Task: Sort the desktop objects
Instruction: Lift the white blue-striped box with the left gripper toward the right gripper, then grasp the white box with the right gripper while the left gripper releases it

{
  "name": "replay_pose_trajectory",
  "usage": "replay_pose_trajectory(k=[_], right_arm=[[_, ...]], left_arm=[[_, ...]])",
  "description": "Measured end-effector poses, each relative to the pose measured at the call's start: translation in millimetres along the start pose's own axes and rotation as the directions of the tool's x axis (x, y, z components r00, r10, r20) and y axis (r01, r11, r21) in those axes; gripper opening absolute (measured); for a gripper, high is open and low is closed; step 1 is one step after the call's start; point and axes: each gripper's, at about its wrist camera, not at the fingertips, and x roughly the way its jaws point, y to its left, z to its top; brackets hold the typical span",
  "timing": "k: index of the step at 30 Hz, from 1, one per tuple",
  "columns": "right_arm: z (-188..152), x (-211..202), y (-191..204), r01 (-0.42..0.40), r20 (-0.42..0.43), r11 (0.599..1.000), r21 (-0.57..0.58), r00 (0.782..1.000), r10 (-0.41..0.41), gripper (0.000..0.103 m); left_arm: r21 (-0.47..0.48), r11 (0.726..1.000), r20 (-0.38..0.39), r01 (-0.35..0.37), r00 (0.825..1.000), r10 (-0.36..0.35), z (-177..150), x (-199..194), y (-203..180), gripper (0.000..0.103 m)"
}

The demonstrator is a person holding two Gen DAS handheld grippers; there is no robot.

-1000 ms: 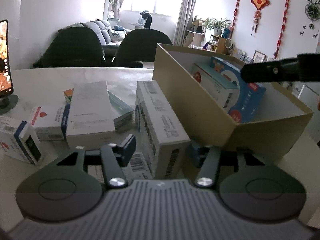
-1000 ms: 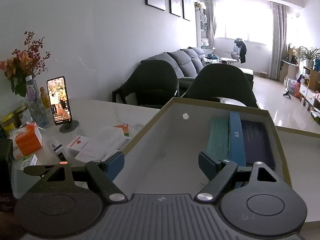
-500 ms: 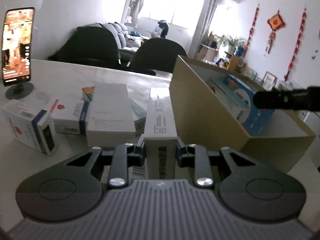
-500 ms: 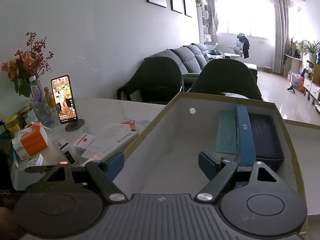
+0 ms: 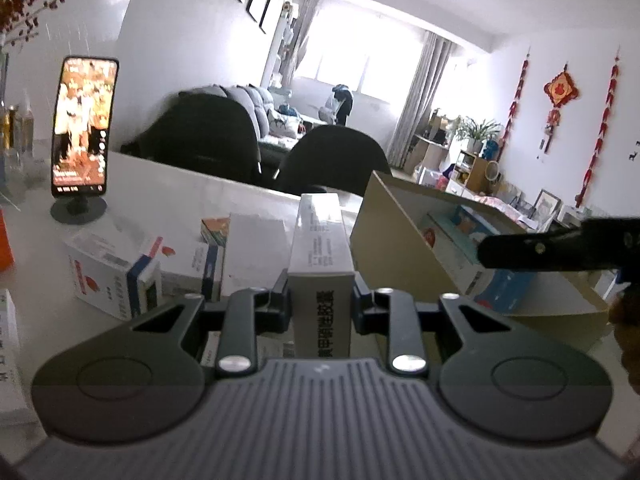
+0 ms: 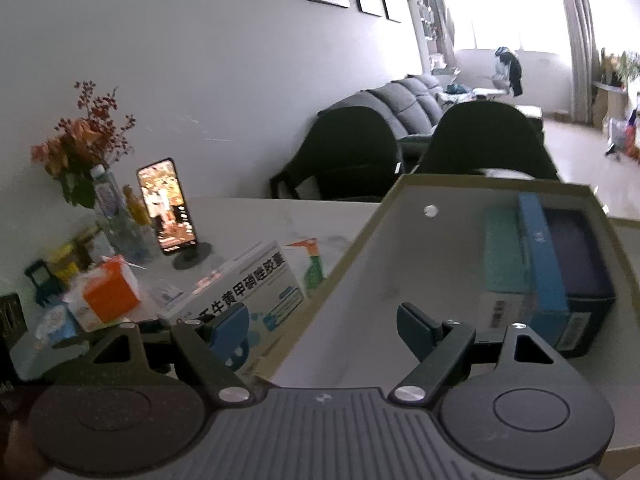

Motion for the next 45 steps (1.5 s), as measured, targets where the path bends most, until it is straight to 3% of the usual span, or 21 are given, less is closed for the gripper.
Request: replay_pose_trajectory(k=[7, 12, 14, 22, 26, 38, 45], right_arm=[[13, 9, 8, -0.139, -0.064, 0.986, 0.095, 0.987, 0.145, 0.082], [24, 28, 12, -0.262, -0.146, 0.936, 0.233, 0.943, 0.3, 0.079], [28, 35, 15, -0.274, -0.169, 0.922, 0.273, 0.93, 0.326, 0.079], [39, 55, 25, -0.238, -0.231, 0.925, 0.296, 0.922, 0.312, 0.073], [40, 63, 26, -0.234, -0.241, 0.918, 0.321, 0.917, 0.318, 0.061], [49, 71, 28, -0.203, -0.265, 0.911, 0.358, 0.914, 0.308, 0.05], [53, 75, 29, -0.204, -0.276, 0.903, 0.378, 0.906, 0.32, 0.045]], left_arm=[[0.065, 0.997, 0.044, -0.032, 0.999, 0.029, -1, -15, -14, 0.026], [0.139, 0.989, 0.062, -0.048, 0.997, 0.039, -3, -19, -28, 0.026], [0.174, 0.983, 0.071, -0.063, 0.996, 0.051, -6, -21, -34, 0.026], [0.292, 0.949, 0.113, -0.116, 0.99, 0.086, -11, -25, -49, 0.026], [0.367, 0.915, 0.142, -0.166, 0.982, 0.121, -16, -25, -59, 0.026], [0.516, 0.803, 0.224, -0.299, 0.952, 0.21, -27, -20, -77, 0.026], [0.556, 0.756, 0.256, -0.344, 0.937, 0.238, -30, -19, -79, 0.026]])
